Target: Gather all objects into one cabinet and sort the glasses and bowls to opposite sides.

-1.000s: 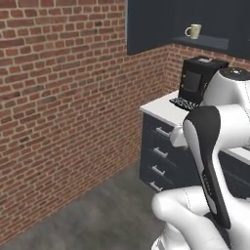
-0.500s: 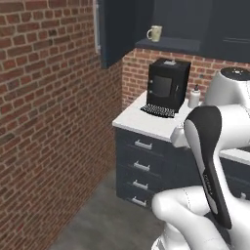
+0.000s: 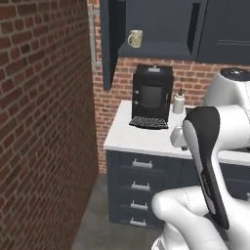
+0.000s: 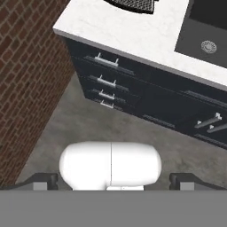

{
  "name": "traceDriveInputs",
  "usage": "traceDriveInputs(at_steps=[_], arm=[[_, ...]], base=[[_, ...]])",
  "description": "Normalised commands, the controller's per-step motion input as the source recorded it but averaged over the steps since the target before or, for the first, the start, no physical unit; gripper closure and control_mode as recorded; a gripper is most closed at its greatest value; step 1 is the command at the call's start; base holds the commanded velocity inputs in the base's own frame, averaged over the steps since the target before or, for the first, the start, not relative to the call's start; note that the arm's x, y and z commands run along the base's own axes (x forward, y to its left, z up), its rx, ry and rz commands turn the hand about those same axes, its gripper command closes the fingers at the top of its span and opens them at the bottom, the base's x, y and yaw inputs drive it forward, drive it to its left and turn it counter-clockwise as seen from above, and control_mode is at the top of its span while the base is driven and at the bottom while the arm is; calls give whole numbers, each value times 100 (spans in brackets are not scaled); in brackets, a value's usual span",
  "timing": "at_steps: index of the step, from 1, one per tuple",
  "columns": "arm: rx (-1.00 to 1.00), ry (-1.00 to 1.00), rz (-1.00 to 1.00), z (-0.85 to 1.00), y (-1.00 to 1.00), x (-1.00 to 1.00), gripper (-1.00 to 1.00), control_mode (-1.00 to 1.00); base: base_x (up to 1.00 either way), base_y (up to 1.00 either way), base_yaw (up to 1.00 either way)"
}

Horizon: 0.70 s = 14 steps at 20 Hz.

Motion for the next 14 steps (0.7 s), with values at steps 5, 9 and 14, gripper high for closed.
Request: traceDriveInputs(at_steps=[5,9,14], arm=[[0,0,0,0,0,0,-100,100],[0,0,0,0,0,0,-100,100],[0,0,0,0,0,0,-100,100]], base=[[67,16,-45],[52,0,-40],[52,0,-31]])
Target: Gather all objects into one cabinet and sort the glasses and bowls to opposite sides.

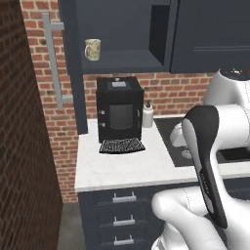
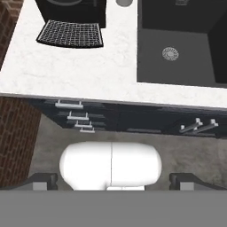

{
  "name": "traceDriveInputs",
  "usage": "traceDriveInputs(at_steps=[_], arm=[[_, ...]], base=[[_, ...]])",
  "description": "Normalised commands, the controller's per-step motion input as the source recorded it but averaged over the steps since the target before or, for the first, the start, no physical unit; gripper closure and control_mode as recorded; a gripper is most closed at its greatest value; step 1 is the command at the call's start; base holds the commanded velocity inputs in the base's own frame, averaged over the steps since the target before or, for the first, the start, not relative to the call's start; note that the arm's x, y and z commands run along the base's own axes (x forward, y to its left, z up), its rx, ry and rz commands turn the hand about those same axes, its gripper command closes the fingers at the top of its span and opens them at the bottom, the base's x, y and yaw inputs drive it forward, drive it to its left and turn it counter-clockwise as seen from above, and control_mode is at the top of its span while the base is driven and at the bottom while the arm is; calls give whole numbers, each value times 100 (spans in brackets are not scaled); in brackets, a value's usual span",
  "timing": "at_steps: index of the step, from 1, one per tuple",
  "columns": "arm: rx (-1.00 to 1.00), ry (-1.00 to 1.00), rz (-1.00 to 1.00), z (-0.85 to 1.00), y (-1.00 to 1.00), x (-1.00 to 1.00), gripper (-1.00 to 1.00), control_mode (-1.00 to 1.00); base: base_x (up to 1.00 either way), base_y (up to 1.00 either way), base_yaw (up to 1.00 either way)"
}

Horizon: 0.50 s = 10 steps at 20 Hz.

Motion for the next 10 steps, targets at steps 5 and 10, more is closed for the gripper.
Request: traceDriveInputs(at_steps=[5,10], arm=[[0,0,0,0,0,0,-100,100],[0,0,0,0,0,0,-100,100]], base=[[55,0,-19],[50,0,-6]])
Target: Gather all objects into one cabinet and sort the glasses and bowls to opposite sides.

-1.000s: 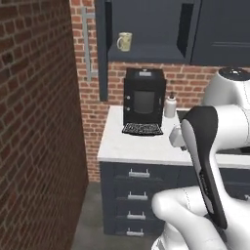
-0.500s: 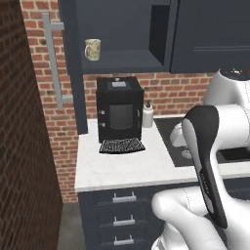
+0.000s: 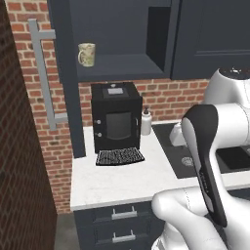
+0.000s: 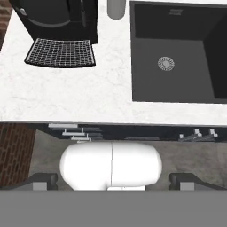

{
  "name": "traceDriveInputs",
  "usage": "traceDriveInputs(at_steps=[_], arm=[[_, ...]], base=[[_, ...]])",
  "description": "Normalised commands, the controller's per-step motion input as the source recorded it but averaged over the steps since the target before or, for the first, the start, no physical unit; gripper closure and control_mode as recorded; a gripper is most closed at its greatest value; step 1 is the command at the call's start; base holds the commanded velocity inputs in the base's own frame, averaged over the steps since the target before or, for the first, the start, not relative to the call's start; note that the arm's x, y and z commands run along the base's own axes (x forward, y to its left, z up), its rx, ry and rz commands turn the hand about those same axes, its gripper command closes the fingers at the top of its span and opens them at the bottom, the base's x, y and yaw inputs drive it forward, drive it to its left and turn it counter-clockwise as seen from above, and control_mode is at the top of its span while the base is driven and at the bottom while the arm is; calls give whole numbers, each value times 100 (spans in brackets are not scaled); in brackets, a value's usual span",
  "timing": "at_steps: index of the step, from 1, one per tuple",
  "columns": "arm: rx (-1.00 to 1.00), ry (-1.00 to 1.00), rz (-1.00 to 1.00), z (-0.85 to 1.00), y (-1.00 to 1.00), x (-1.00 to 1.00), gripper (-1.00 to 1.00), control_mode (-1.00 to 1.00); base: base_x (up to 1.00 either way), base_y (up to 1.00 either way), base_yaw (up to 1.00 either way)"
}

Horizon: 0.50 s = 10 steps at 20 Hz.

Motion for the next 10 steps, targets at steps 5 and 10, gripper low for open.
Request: traceDriveInputs(at_steps=[5,10], arm=[[0,0,0,0,0,0,-100,100],[0,0,0,0,0,0,-100,100]], base=[[52,3,-5],[61,11,-5]])
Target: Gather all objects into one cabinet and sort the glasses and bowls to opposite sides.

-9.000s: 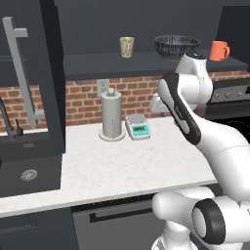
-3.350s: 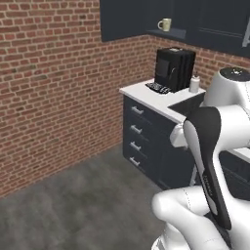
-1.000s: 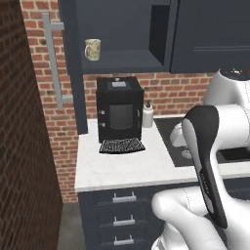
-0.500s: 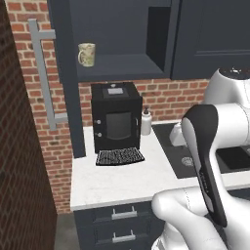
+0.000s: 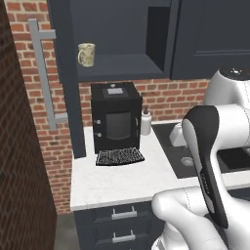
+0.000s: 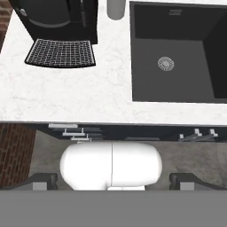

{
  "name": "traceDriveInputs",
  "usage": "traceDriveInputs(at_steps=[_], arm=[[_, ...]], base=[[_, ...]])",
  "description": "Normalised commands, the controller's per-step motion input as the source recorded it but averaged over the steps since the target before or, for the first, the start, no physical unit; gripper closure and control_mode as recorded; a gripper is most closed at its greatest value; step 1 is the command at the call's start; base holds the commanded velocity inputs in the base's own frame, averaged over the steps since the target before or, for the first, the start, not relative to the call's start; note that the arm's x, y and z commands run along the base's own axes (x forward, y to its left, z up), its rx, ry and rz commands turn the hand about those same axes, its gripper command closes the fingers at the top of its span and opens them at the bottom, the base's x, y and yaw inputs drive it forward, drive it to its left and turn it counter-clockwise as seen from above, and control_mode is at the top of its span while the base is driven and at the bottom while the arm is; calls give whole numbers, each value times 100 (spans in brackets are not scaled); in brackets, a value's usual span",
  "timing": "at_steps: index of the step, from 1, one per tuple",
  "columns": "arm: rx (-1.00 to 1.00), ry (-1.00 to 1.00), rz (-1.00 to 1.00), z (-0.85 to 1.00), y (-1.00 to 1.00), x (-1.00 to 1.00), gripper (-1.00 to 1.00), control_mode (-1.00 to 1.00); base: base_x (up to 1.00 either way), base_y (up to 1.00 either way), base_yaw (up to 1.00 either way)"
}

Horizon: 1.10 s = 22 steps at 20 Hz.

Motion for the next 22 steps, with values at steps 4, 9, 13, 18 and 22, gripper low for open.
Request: traceDriveInputs(at_steps=[4,9,13,18,22], arm=[[0,0,0,0,0,0,-100,100],[0,0,0,0,0,0,-100,100],[0,0,0,0,0,0,-100,100],[0,0,0,0,0,0,-100,100],[0,0,0,0,0,0,-100,100]], base=[[8,-8,-1],[-6,-13,-14],[-1,0,-24],[0,0,-23],[0,0,-3]])
